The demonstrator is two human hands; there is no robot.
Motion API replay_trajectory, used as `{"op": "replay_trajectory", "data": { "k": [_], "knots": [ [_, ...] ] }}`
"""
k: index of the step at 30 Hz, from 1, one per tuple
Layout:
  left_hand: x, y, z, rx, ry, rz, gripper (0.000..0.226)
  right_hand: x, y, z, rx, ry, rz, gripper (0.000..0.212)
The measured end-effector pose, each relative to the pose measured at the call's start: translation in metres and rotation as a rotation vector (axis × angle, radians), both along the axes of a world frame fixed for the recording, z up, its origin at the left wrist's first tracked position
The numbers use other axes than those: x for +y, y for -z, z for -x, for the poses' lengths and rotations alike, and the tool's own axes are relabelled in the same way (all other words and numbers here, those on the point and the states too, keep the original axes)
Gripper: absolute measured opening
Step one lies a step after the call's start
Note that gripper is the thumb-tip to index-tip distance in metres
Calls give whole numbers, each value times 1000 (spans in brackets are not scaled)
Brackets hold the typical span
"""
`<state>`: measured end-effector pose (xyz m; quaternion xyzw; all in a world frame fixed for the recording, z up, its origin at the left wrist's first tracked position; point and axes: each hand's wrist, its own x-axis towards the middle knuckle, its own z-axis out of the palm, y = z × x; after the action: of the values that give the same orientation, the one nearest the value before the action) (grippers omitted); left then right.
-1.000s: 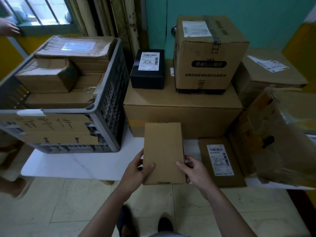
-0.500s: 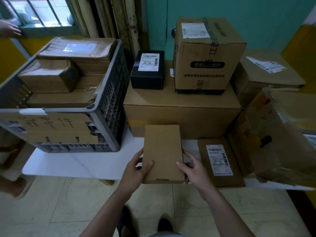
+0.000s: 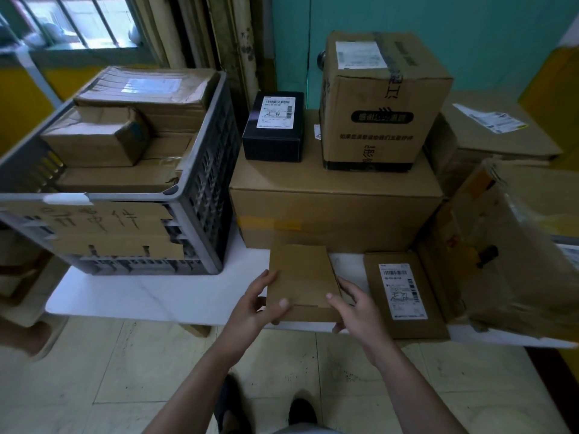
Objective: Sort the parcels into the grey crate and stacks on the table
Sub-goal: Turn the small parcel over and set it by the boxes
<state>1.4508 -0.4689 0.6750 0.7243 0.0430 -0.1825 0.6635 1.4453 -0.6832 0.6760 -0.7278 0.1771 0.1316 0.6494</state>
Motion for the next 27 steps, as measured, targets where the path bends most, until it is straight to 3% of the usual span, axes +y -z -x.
{"op": "replay_trajectory", "data": {
  "k": [4,8,11,19,27],
  "knots": [
    [1,3,0,-1,-1,-51,80,0,-1,2,-17,16,-18,45],
    [-1,-1,-1,33,-61,-101,54,1,-5,4,-36,-9,-27,21],
    [-1,-1,-3,6,-102,-102,40,2,-8,5,-63,-40,-52,28],
    [-2,-9,-6,-65,-168,-55,36,1,-10,3,-109,-84,-28,49],
    [-3,-16,-16,-116,-217,-80,41,4,-10,-5,-184,-7,-24,36]
  ]
}}
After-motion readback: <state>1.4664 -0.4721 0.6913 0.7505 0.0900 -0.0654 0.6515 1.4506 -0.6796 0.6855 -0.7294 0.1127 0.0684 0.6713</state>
